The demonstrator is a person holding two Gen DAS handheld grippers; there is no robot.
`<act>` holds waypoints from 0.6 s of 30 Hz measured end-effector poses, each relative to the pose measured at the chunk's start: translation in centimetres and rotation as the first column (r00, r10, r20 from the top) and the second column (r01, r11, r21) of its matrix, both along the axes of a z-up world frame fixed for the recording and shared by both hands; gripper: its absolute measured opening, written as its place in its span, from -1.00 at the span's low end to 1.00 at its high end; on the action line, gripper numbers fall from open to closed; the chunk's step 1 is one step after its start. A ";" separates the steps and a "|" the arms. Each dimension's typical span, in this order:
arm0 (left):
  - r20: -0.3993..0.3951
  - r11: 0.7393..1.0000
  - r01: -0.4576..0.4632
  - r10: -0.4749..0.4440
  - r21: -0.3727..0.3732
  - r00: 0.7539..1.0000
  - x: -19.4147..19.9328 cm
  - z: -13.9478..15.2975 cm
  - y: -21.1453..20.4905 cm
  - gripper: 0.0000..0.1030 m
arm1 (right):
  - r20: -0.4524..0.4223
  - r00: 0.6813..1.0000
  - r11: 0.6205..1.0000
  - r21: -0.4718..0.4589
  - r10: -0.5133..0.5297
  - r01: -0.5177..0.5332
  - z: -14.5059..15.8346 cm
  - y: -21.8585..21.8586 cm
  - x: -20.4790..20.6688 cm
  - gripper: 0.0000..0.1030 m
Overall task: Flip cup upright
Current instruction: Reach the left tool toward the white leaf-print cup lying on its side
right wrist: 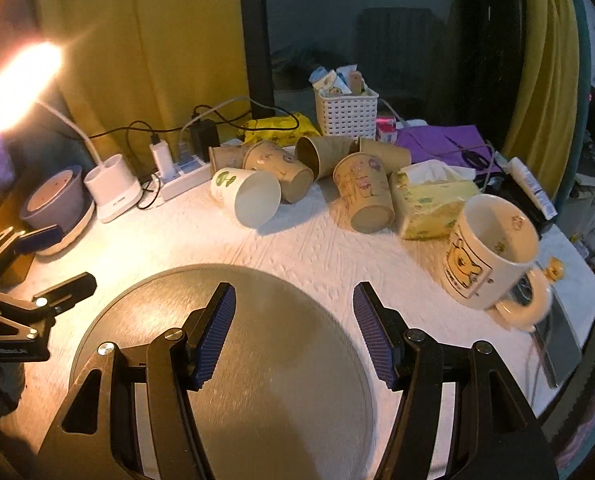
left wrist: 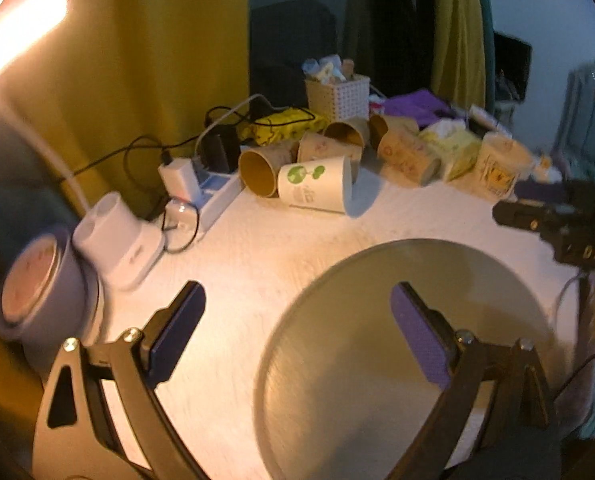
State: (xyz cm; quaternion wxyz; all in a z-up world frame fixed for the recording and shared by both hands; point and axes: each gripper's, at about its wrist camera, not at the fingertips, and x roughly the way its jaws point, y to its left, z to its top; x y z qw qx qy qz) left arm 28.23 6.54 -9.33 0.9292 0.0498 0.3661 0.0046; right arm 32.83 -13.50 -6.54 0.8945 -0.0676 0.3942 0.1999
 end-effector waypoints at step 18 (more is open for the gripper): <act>-0.115 0.884 0.318 -0.296 0.342 0.948 12.4 -4.0 -0.1 0.84 | -0.147 0.981 0.983 0.112 -0.125 0.142 -4.3 0.4 9.1 0.25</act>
